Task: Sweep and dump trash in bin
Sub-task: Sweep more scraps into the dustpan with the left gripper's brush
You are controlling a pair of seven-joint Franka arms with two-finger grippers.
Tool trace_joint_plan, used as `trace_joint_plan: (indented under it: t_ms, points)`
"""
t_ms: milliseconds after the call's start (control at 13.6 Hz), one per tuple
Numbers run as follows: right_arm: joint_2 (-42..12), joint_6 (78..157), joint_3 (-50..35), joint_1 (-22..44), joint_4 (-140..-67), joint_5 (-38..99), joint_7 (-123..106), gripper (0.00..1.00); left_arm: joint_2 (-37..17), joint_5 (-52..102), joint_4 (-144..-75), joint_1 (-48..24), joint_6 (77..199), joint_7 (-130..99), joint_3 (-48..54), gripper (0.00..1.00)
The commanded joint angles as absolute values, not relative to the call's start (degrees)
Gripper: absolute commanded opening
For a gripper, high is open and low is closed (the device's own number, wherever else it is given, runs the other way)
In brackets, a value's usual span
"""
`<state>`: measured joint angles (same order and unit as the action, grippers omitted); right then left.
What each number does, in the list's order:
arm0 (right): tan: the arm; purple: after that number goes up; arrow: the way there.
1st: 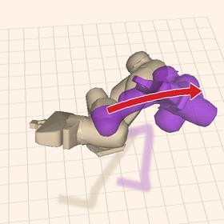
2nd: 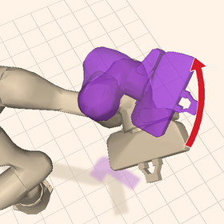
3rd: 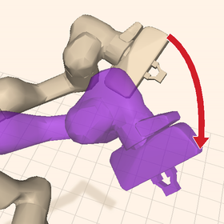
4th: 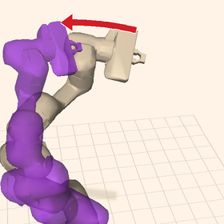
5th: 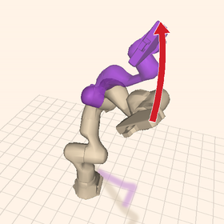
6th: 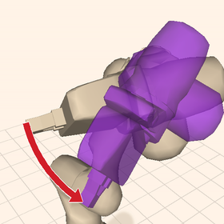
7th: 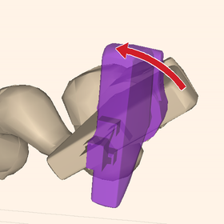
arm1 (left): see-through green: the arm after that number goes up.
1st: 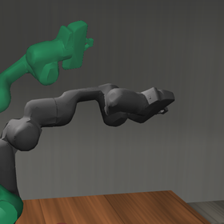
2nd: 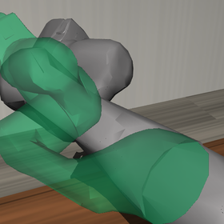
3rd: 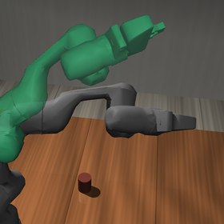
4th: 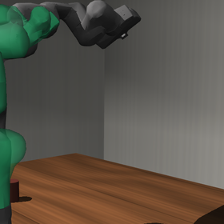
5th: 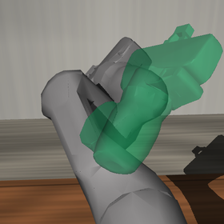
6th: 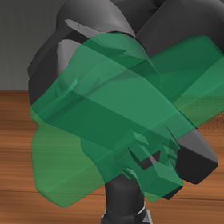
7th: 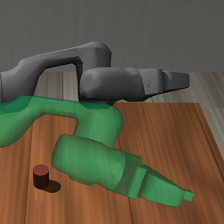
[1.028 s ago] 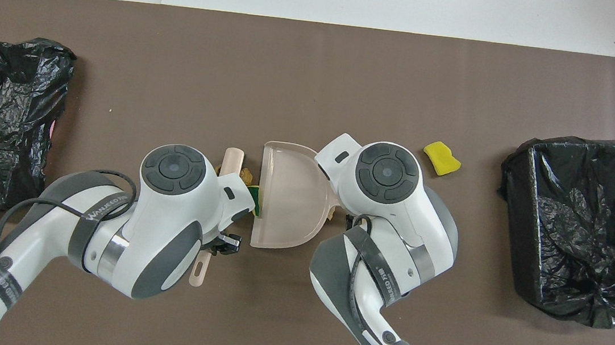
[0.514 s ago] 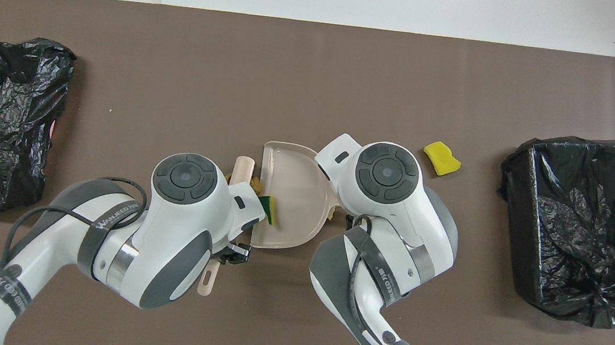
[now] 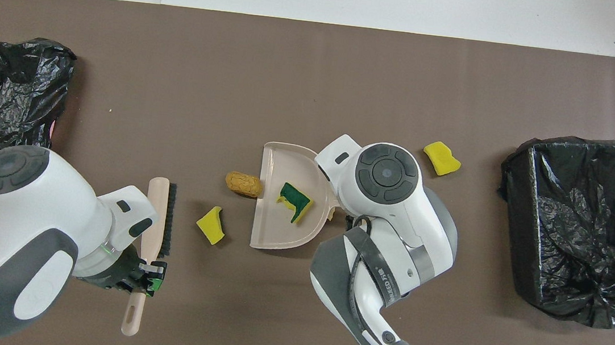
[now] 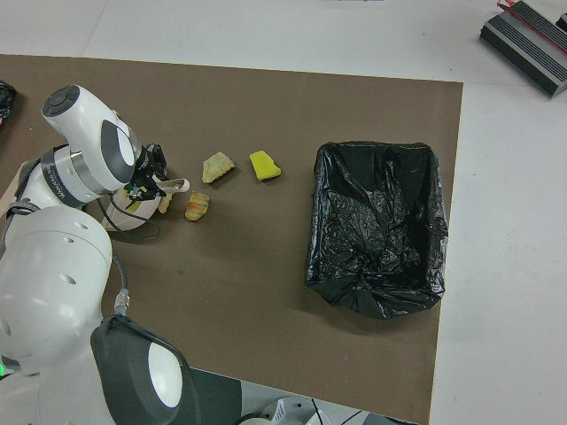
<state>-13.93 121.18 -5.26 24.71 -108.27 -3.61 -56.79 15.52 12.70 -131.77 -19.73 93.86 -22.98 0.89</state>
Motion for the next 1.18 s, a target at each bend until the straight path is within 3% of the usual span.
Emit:
trace_joint_plan:
  t_ms: [0, 147, 514, 1102]
  points:
    - [-13.45, 123.13, -5.54, 24.87, -111.18, -2.81, -56.87, 0.00, 18.03, 13.80, -140.78, -23.52, 103.32, -34.07, 1.67, 0.00]
    - [-13.45, 123.57, -5.54, 24.96, -111.71, -2.90, -56.87, 0.00, 17.40, 13.80, -143.95, -26.97, 110.97, -41.28, 1.67, 0.00]
    - [-13.10, 124.54, -5.54, 25.05, -112.94, -2.90, -57.30, 0.00, 11.53, 17.84, -142.57, -32.95, 122.14, -42.36, 1.67, 0.00]
    - [-13.18, 124.54, -5.54, 24.96, -112.85, -2.90, -57.39, 0.00, 2.91, 18.72, -128.51, -38.14, 123.40, -35.61, 1.85, 0.00]
